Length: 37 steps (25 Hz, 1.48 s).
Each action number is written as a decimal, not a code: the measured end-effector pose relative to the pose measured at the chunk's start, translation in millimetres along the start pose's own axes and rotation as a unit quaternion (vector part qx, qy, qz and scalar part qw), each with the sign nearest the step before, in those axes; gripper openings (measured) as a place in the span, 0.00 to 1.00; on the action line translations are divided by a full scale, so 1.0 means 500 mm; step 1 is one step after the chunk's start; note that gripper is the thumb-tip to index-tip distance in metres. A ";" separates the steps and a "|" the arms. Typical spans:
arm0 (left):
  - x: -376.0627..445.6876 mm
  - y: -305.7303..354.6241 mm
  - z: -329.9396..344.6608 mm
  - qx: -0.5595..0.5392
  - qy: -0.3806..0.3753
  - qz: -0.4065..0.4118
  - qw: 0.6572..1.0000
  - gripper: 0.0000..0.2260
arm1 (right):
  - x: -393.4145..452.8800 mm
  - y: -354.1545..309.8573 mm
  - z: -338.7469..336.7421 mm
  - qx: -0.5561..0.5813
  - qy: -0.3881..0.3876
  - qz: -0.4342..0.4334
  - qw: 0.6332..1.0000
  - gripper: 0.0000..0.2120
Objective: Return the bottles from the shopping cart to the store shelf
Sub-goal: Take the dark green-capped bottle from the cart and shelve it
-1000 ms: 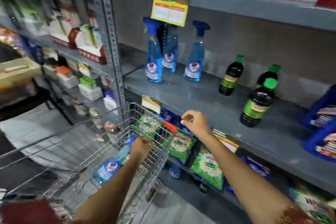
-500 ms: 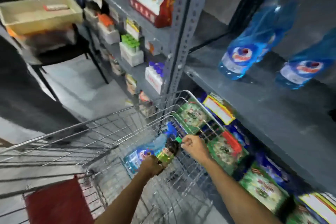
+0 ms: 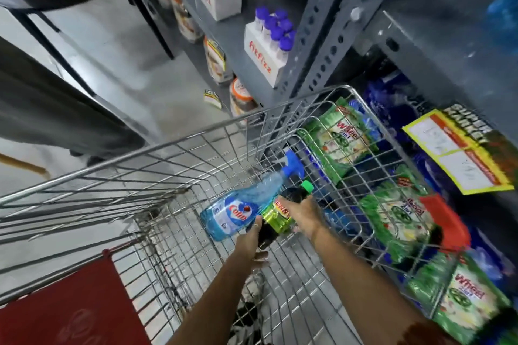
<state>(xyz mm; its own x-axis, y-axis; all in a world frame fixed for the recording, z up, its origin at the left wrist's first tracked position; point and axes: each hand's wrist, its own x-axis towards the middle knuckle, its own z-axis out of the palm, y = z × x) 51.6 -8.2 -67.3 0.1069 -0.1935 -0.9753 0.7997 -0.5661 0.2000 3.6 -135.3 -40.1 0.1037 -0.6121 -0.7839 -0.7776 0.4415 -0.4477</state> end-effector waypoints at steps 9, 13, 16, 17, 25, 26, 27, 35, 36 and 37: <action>-0.007 -0.023 0.006 -0.161 -0.038 -0.033 0.986 0.09 | -0.014 0.009 -0.010 0.026 -0.003 0.017 1.000 0.41; -0.065 -0.036 0.005 -0.198 -0.098 -0.006 0.975 0.09 | -0.065 -0.010 -0.052 0.026 -0.004 -0.017 1.000 0.46; -0.116 -0.036 0.009 -0.214 -0.132 0.041 0.967 0.14 | -0.132 -0.038 -0.102 0.064 -0.008 -0.063 0.996 0.42; -0.144 -0.035 0.011 -0.206 -0.146 0.071 0.965 0.19 | -0.165 -0.047 -0.125 0.071 -0.010 -0.082 0.994 0.42; -0.416 -0.069 0.082 -0.129 -0.308 0.234 0.913 0.36 | -0.419 -0.072 -0.312 0.197 -0.041 -0.263 0.944 0.35; -0.444 -0.078 0.091 -0.120 -0.319 0.248 0.907 0.37 | -0.453 -0.071 -0.336 0.201 -0.040 -0.287 0.936 0.35; -0.474 -0.090 0.103 -0.110 -0.329 0.255 0.902 0.36 | -0.487 -0.065 -0.363 0.208 -0.039 -0.312 0.926 0.34; -0.650 -0.176 0.223 -0.024 -0.404 0.351 0.845 0.41 | -0.690 0.047 -0.562 0.237 0.031 -0.442 0.865 0.26; -0.664 -0.188 0.242 -0.008 -0.416 0.356 0.837 0.41 | -0.708 0.064 -0.583 0.237 0.045 -0.448 0.861 0.26; -0.673 -0.201 0.260 0.010 -0.424 0.361 0.831 0.41 | -0.723 0.081 -0.602 0.237 0.059 -0.452 0.858 0.27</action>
<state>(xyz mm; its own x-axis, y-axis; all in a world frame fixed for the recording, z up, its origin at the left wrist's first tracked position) -141.8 9.8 253.2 0.0936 -0.9782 -0.1855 0.6977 -0.0685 0.7131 -252.2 -93.8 354.5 0.4472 -0.8943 0.0127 -0.0702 -0.0492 -0.9963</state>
